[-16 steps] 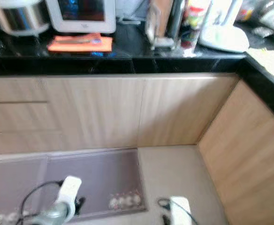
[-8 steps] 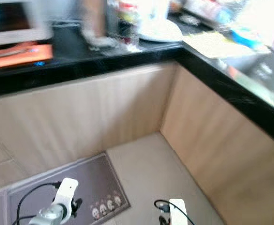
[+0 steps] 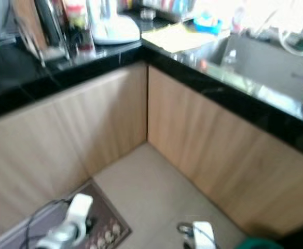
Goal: Kitchen organization
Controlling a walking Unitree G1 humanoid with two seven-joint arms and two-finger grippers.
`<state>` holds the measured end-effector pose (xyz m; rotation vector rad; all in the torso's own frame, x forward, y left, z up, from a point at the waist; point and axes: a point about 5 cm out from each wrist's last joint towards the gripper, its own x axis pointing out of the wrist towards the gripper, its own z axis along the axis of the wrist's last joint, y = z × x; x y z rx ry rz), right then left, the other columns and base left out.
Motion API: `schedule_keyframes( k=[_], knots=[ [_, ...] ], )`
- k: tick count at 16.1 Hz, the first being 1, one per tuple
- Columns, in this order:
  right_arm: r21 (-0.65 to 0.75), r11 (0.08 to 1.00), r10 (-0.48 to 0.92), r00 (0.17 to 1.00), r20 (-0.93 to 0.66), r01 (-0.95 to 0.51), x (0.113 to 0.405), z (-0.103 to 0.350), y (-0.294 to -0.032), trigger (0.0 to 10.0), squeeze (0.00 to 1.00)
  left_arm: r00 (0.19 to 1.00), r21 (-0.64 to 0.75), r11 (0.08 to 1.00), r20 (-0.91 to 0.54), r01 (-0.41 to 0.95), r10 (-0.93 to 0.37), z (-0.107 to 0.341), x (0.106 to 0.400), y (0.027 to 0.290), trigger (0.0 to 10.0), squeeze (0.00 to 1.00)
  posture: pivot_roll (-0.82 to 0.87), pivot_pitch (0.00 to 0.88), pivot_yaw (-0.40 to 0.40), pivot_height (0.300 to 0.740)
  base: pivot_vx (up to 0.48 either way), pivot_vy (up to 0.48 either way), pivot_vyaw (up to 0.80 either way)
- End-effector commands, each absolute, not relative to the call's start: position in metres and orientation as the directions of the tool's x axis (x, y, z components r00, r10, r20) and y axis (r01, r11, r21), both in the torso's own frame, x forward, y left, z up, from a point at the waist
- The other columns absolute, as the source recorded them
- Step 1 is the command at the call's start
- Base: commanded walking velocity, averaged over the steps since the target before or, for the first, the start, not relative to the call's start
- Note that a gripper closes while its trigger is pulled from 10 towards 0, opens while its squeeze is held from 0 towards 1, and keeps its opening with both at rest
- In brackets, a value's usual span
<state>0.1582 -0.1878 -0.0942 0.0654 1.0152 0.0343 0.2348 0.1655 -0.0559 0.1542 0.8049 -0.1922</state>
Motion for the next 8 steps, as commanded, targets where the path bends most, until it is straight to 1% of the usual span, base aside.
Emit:
schedule_keyframes(
  k=[1,8],
  knots=[
    [0.079,0.997,0.069,0.531,-0.844,-0.003,0.1602,-0.0939,-0.1829,10.0,0.0,0.659,0.078,0.97,-0.746,0.229,-0.096,-0.0588,0.2299,0.1723,10.0,0.0,-0.07,0.0,-0.007,0.74,0.0,0.0,-0.8],
    [0.077,0.997,0.068,0.53,-0.845,-0.005,0.1589,-0.0945,-0.1823,10.0,0.0,0.658,0.077,0.969,-0.746,0.237,-0.101,-0.0589,0.2297,0.1723,10.0,0.0,-0.07,0.0,0.001,0.74,0.0,0.0,-0.8]
  ],
)
